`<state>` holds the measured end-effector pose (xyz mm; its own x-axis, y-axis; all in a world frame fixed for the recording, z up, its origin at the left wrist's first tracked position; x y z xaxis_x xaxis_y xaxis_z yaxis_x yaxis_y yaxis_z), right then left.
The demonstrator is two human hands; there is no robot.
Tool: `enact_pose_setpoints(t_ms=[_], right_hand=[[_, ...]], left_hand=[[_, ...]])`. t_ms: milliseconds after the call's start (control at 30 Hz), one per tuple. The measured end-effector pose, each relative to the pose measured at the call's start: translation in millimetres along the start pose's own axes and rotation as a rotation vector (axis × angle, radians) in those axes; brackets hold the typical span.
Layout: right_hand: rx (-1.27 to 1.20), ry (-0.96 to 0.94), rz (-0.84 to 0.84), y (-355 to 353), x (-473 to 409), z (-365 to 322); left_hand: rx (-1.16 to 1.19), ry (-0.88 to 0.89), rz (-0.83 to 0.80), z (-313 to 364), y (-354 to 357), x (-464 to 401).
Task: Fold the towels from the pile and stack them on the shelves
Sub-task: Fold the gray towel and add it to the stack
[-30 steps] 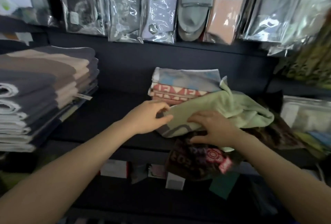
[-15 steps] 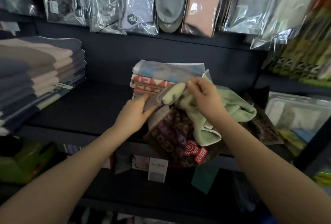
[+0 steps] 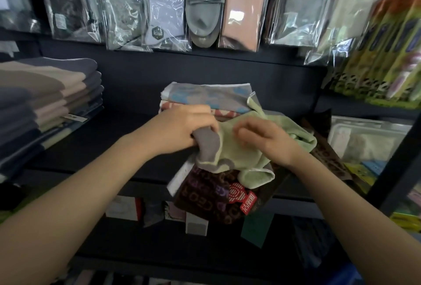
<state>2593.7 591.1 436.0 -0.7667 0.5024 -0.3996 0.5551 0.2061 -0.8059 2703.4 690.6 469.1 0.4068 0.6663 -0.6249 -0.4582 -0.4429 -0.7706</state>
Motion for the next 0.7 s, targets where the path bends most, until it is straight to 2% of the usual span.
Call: enact_pose_setpoints(t_ms=[67, 100, 167, 233, 300, 333, 367, 433, 500, 533, 600, 633, 700], right_hand=[[0.024, -0.072, 0.084, -2.0, -14.5, -13.6], [0.036, -0.139, 0.023, 6.4, -21.6, -22.1], [0.102, -0.247, -0.207, 36.5, -32.6, -32.6], [0.280, -0.280, -0.408, 64.9, -37.5, -31.6], [0.487, -0.315, -0.424, 79.8, -41.7, -29.3], [0.549, -0.319, -0.360, 80.5, -44.1, -29.3], [0.566, -0.314, -0.268, 77.6, -46.8, -29.0], [0.566, -0.313, -0.034, 63.8, -48.5, -32.8], [0.602, -0.332, 0.240, 44.1, -42.1, -41.6], [0.639, -0.351, 0.378, 33.7, -35.7, -48.4], [0.758, -0.395, 0.579, 20.3, -18.3, -61.9], [0.814, -0.414, 0.623, 18.7, -10.5, -65.0], [0.848, -0.434, 0.606, 20.5, 4.1, -63.1]], left_hand=[[-0.091, 0.128, -0.090, 19.3, 11.7, 3.6], [-0.106, 0.159, -0.132, 25.4, 16.9, 7.1], [-0.065, 0.112, -0.198, 25.7, 22.9, 13.7], [0.023, -0.095, -0.332, 9.4, 28.3, 27.1], [0.158, -0.383, -0.542, -12.7, 36.6, 54.3], [0.271, -0.486, -0.555, -20.0, 37.0, 65.9], [0.401, -0.547, -0.474, -24.8, 33.8, 71.4], [0.564, -0.605, -0.130, -39.8, 17.7, 72.6], [0.573, -0.651, 0.136, -56.4, 5.7, 72.2], [0.580, -0.679, 0.186, -61.4, 4.6, 69.7], [0.548, -0.729, 0.173, -65.4, 8.6, 62.6], [0.494, -0.720, 0.146, -62.2, 9.9, 57.0], [0.403, -0.622, 0.128, -49.0, 11.1, 43.9]])
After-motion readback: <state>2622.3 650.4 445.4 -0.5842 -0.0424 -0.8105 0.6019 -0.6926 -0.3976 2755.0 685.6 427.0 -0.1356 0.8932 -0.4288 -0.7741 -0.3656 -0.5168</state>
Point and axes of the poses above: each hand's wrist, its own x-axis away from the middle knuckle, its own y-axis out of the palm, z = x × y, the point moved 8 cm from there along -x, towards the middle knuckle, and after that the axes turned 13 degrees about x, right-handed, at the moved point
